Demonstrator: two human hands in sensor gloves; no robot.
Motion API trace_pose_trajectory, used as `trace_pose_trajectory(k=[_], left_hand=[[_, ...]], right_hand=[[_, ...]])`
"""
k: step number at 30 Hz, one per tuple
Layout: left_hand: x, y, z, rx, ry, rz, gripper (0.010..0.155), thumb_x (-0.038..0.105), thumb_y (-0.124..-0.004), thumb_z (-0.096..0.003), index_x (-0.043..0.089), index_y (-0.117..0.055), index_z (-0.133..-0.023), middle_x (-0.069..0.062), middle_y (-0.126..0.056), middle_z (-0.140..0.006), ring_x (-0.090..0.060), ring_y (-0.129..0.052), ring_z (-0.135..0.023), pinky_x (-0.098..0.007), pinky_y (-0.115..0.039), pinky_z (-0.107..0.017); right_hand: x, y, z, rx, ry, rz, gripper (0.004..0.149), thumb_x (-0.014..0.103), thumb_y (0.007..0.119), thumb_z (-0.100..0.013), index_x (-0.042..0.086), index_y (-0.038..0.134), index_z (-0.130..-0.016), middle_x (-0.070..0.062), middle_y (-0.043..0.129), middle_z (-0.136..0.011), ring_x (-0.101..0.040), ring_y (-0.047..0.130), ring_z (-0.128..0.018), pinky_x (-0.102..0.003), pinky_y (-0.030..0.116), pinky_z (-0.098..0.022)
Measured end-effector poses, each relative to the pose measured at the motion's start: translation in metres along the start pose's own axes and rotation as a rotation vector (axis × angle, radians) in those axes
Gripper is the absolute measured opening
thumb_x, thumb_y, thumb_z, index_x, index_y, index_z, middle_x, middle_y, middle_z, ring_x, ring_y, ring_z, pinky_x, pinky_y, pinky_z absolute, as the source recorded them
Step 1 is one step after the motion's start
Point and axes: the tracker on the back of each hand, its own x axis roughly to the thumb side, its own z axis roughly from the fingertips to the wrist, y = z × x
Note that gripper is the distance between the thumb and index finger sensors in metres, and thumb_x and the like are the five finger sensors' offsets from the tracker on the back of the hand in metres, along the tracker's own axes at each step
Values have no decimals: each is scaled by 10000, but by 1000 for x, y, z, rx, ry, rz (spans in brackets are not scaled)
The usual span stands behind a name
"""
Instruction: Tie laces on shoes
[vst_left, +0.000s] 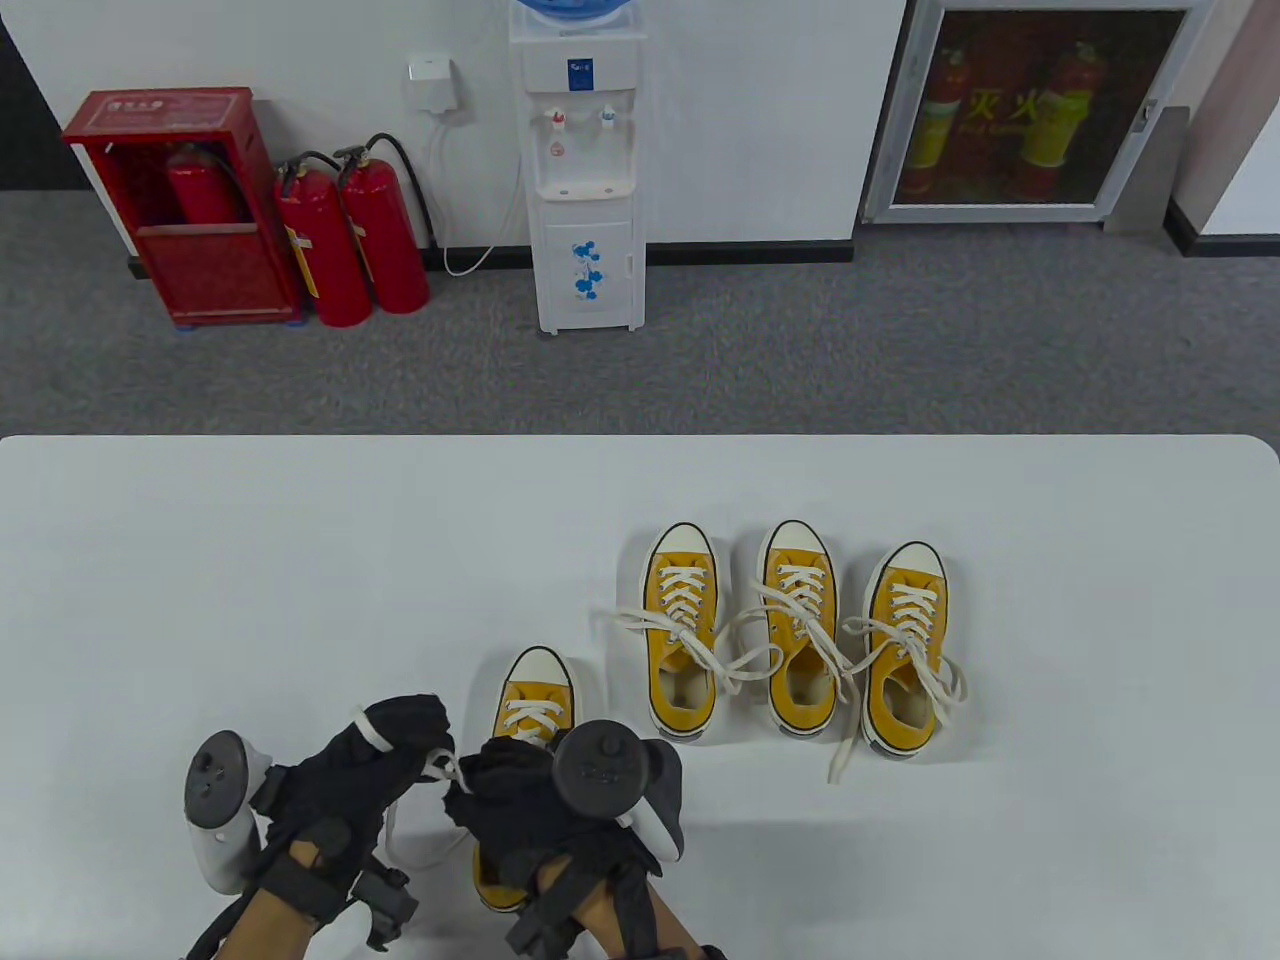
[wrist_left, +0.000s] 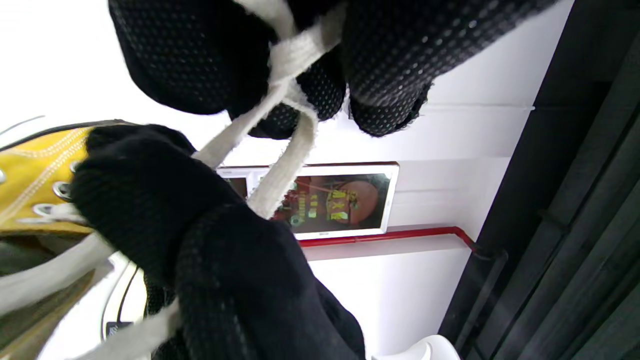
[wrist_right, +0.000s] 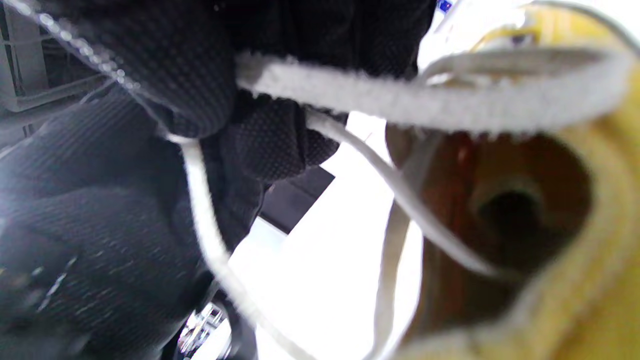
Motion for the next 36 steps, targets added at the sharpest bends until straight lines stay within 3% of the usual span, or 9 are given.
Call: trace_pose_trajectory(k=[5, 9, 14, 19, 27, 36], left_hand=[[4, 5, 1, 11, -17, 24, 361, 335, -785, -516, 389, -865, -864, 3, -901, -1009, -342, -899, -934, -630, -702, -677], [7, 13, 2, 39, -26, 70, 367, 338, -746, -533, 394, -830, -886, -9, -942, -963, -339, -899, -940, -645, -662, -691], [12, 27, 5, 127, -41, -42, 379, 358, -721, -539, 393, -803, -908, -6, -999, -862, -329, -997, -790, -624, -709, -650], [10, 43, 7, 219, -26, -78, 373, 367, -744, -529, 375, -833, -891, -6, -1042, -723, -308, -1043, -558, -585, -780, -557], [-2, 61, 8, 317, 53, -133, 377, 388, -781, -514, 341, -868, -878, 19, -1081, -504, -247, -1052, -319, -538, -850, -423], [-6, 90, 15, 446, 137, -290, 373, 398, -810, -492, 300, -928, -832, 77, -1054, -251, -184, -1006, -87, -497, -898, -282]], right_hand=[[1, -18, 3, -79, -7, 5, 656, 557, 805, -438, 75, 879, -876, -65, 713, -1057, -409, 587, -1066, -753, 224, -690], [4, -42, 7, -194, -1, 62, 705, 586, 772, -435, 72, 832, -914, -50, 646, -1091, -407, 518, -1089, -749, 208, -697], [0, -73, 19, -345, 41, 97, 634, 532, 775, -453, 79, 856, -891, -50, 680, -1074, -400, 558, -1077, -740, 236, -707], [-21, -106, 39, -474, 130, 127, 571, 487, 784, -461, 77, 908, -838, -81, 758, -1021, -405, 721, -986, -722, 353, -712], [-58, -142, 70, -584, 280, 250, 515, 461, 798, -457, 89, 965, -772, -88, 844, -955, -373, 875, -855, -675, 503, -689], [-92, -161, 92, -643, 448, 312, 472, 466, 813, -452, 117, 1030, -683, -86, 947, -850, -336, 983, -717, -614, 632, -637]])
